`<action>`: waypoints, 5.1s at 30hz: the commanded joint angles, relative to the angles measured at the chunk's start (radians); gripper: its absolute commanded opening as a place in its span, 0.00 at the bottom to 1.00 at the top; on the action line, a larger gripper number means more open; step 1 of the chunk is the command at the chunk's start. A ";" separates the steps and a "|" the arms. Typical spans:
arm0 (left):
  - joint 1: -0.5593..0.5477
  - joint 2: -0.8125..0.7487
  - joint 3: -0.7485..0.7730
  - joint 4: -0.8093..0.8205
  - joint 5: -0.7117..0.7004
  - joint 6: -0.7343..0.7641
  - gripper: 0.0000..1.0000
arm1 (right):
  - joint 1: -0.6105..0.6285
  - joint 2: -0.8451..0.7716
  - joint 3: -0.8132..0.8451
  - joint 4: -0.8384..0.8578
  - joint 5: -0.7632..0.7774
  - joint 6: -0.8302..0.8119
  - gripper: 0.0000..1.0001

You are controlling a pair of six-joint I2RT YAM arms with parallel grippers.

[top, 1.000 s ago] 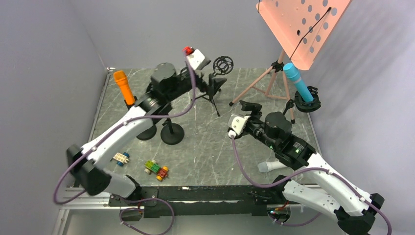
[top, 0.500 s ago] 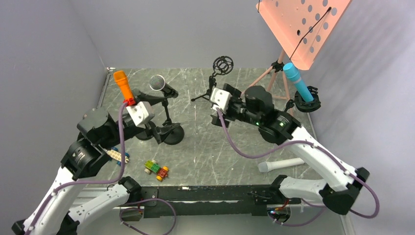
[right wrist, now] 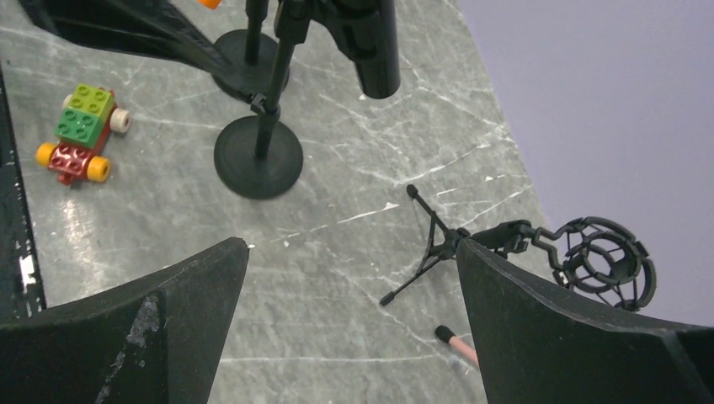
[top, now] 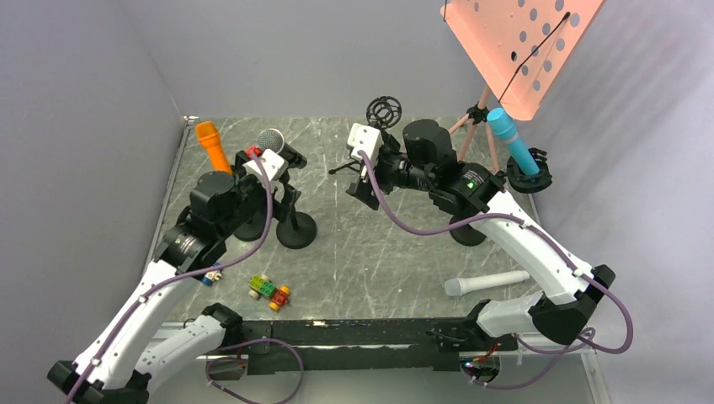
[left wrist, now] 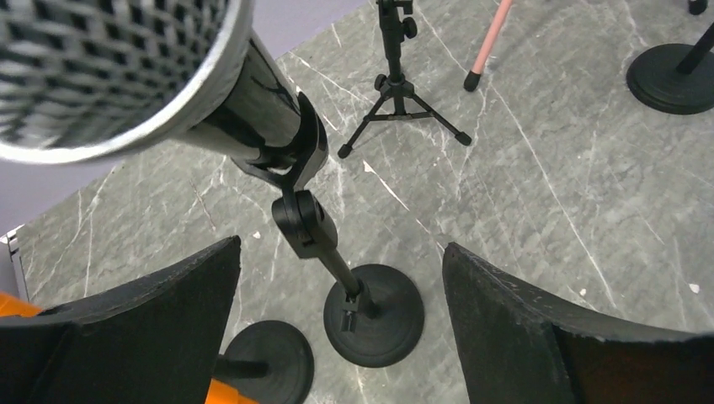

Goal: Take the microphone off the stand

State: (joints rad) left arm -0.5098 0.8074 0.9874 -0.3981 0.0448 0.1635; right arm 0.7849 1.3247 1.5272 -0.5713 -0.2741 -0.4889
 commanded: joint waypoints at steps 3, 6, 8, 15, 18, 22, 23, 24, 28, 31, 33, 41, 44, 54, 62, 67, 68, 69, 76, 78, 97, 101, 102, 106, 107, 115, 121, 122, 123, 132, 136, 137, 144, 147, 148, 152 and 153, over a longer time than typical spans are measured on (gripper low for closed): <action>0.007 0.063 -0.032 0.176 -0.042 -0.028 0.83 | -0.014 -0.073 0.045 -0.077 -0.010 0.027 0.99; 0.008 0.085 -0.037 0.182 -0.072 -0.021 0.70 | -0.019 -0.103 0.023 -0.078 -0.003 0.032 0.99; 0.009 0.095 -0.042 0.190 -0.072 -0.008 0.57 | -0.022 -0.123 -0.010 -0.061 -0.001 0.039 0.99; 0.016 0.113 -0.037 0.196 -0.015 0.022 0.23 | -0.030 -0.122 -0.058 -0.035 -0.008 0.041 0.99; 0.044 0.109 -0.032 0.188 0.108 0.049 0.02 | -0.049 -0.099 -0.034 -0.068 -0.050 0.024 0.98; 0.100 0.069 -0.067 0.256 0.417 0.056 0.00 | -0.063 -0.057 0.020 -0.079 -0.149 0.053 1.00; 0.104 0.061 -0.080 0.278 0.480 0.057 0.00 | -0.065 -0.044 0.028 -0.065 -0.164 0.067 1.00; 0.106 0.057 -0.086 0.291 0.546 0.062 0.00 | -0.065 -0.028 0.042 -0.062 -0.197 0.068 1.00; 0.106 0.079 -0.068 0.305 0.768 0.045 0.00 | -0.064 0.052 0.113 -0.051 -0.290 0.081 1.00; 0.106 0.104 -0.056 0.313 0.863 0.038 0.00 | -0.061 0.108 0.157 -0.046 -0.376 0.085 1.00; 0.105 0.118 -0.048 0.314 0.891 0.028 0.00 | -0.059 0.145 0.182 -0.051 -0.425 0.078 1.00; 0.105 0.124 -0.058 0.333 0.904 0.030 0.00 | -0.047 0.226 0.221 -0.060 -0.512 0.050 0.94; 0.105 0.127 -0.057 0.335 0.903 0.030 0.00 | -0.043 0.250 0.237 -0.036 -0.531 0.073 0.73; 0.105 0.129 -0.059 0.254 0.891 0.102 0.00 | -0.139 0.232 0.581 0.127 -0.333 0.353 0.00; 0.105 0.143 -0.049 0.281 0.877 0.084 0.00 | -0.219 0.124 0.615 0.059 -0.231 0.249 0.00; 0.105 0.156 -0.043 0.311 0.834 0.071 0.00 | -0.220 -0.112 0.265 -0.130 -0.280 0.056 0.00; 0.105 0.157 -0.046 0.322 0.824 0.061 0.00 | -0.219 -0.166 0.166 -0.168 -0.276 0.012 0.00; 0.105 0.159 -0.049 0.332 0.813 0.050 0.00 | -0.218 -0.226 0.069 -0.197 -0.259 -0.017 0.00; 0.105 0.173 -0.029 0.359 0.765 -0.037 0.08 | -0.222 -0.514 -0.351 -0.409 -0.069 -0.303 0.00; 0.105 0.182 -0.023 0.370 0.771 -0.045 0.11 | -0.222 -0.559 -0.426 -0.443 0.011 -0.360 0.00; 0.096 0.165 -0.032 0.434 0.784 -0.069 0.14 | -0.462 -0.434 -0.876 -0.253 0.315 -0.644 0.00; 0.094 0.154 -0.045 0.443 0.777 -0.072 0.15 | -0.534 -0.417 -0.922 -0.222 0.295 -0.748 0.00; 0.095 0.153 -0.046 0.441 0.774 -0.068 0.16 | -0.551 -0.412 -0.931 -0.216 0.288 -0.763 0.00; 0.095 0.147 -0.031 0.415 0.771 -0.031 0.16 | -0.617 -0.392 -0.945 -0.228 0.279 -0.832 0.00; 0.096 0.147 -0.028 0.410 0.772 -0.025 0.16 | -0.640 -0.391 -0.951 -0.224 0.279 -0.861 0.00; 0.095 0.147 -0.043 0.421 0.770 -0.046 0.22 | -0.731 -0.344 -0.951 -0.216 0.232 -0.986 0.00; 0.096 0.143 -0.056 0.419 0.765 -0.055 0.25 | -0.755 -0.349 -1.025 -0.208 0.215 -1.095 0.02; 0.096 0.141 -0.058 0.417 0.760 -0.050 0.25 | -0.756 -0.358 -1.042 -0.203 0.215 -1.108 0.02; 0.096 0.139 -0.061 0.414 0.755 -0.045 0.25 | -0.756 -0.366 -1.056 -0.200 0.220 -1.123 0.02; 0.098 0.129 -0.093 0.429 0.732 -0.042 0.31 | -0.779 -0.336 -1.105 -0.190 0.271 -1.184 0.16; 0.100 0.131 -0.103 0.445 0.730 -0.047 0.37 | -0.836 -0.309 -1.104 -0.200 0.316 -1.235 0.26; 0.100 0.131 -0.107 0.449 0.731 -0.050 0.38 | -0.847 -0.305 -1.103 -0.202 0.320 -1.248 0.28; 0.102 0.133 -0.111 0.463 0.730 -0.059 0.41 | -0.919 -0.322 -1.108 -0.227 0.334 -1.376 0.34; 0.102 0.130 -0.116 0.468 0.730 -0.061 0.41 | -0.942 -0.361 -1.134 -0.232 0.344 -1.451 0.33; 0.102 0.130 -0.116 0.468 0.730 -0.061 0.41 | -0.944 -0.371 -1.138 -0.240 0.344 -1.462 0.33; 0.102 0.127 -0.119 0.468 0.729 -0.059 0.41 | -0.949 -0.405 -1.110 -0.334 0.315 -1.480 0.38; 0.102 0.127 -0.120 0.468 0.729 -0.058 0.42 | -0.949 -0.411 -1.094 -0.381 0.305 -1.486 0.40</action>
State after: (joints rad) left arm -0.4099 0.9569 0.8703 0.0204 0.7773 0.1108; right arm -0.1558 0.9382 0.4133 -0.7765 0.0196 -1.8812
